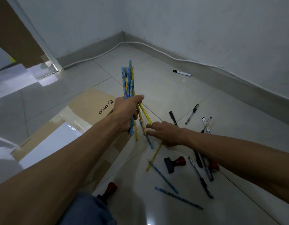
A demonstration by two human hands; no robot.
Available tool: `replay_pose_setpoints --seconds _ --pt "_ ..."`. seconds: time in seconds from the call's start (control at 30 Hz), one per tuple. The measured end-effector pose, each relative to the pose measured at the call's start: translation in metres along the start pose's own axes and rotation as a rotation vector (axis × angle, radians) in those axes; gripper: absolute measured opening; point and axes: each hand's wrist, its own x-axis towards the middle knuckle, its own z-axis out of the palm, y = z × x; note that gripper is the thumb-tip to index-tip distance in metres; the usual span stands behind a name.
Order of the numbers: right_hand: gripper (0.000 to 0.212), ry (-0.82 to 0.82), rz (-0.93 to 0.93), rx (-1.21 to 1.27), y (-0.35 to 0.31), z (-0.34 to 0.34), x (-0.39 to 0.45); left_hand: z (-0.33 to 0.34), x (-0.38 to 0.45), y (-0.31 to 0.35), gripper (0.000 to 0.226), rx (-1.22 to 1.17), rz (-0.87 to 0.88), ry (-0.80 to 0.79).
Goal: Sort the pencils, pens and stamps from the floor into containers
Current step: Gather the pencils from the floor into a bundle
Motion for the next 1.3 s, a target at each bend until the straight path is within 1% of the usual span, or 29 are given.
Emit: replay_pose_setpoints --seconds 0.07,0.17,0.2,0.3,0.47,0.5,0.63,0.7,0.8,0.87,0.97,1.1,1.23,1.3 --pt "0.092 0.019 -0.046 -0.074 -0.004 0.000 0.016 -0.003 0.002 -0.002 0.030 0.004 -0.005 -0.002" --pt "0.088 0.038 -0.078 -0.135 -0.013 0.006 0.040 -0.007 0.005 -0.006 0.030 0.018 -0.011 -0.002" --pt "0.086 0.015 -0.080 -0.157 -0.015 0.007 0.047 -0.008 0.005 -0.007 0.029 0.023 -0.009 0.001" --pt "0.063 0.063 -0.108 -0.142 -0.020 0.012 0.055 -0.013 0.008 -0.011 0.031 0.027 0.002 0.011" --pt "0.045 0.191 -0.097 -0.045 -0.019 0.016 0.061 -0.014 0.011 -0.014 0.028 0.037 -0.018 0.022" --pt "0.042 0.192 -0.095 -0.028 -0.018 0.011 0.057 -0.014 0.011 -0.014 0.028 0.038 -0.021 0.020" --pt "0.041 0.106 -0.026 0.005 -0.013 0.005 0.043 -0.012 0.010 -0.014 0.028 0.032 -0.031 -0.001" --pt "0.035 0.020 0.024 -0.028 -0.014 0.006 0.036 -0.011 0.008 -0.012 0.029 0.030 -0.029 -0.014" --pt "0.022 0.006 0.020 -0.121 -0.020 0.011 0.022 -0.008 0.006 -0.011 0.030 0.034 -0.026 -0.017" --pt "0.023 0.006 0.044 -0.136 -0.023 0.020 0.015 -0.005 0.002 -0.009 0.030 0.037 -0.025 -0.027" --pt "0.027 -0.062 0.113 -0.055 -0.024 0.021 0.006 -0.002 -0.004 -0.005 0.029 0.058 -0.012 -0.034" --pt "0.031 -0.160 0.150 0.093 -0.024 0.016 -0.007 -0.002 -0.009 -0.001 0.029 0.081 -0.001 -0.029" --pt "0.033 -0.176 0.199 0.188 -0.022 0.013 -0.026 -0.001 -0.013 0.005 0.030 0.088 0.005 -0.036" --pt "0.030 -0.177 0.246 0.253 -0.014 0.006 -0.036 -0.001 -0.014 0.006 0.030 0.089 0.011 -0.040"
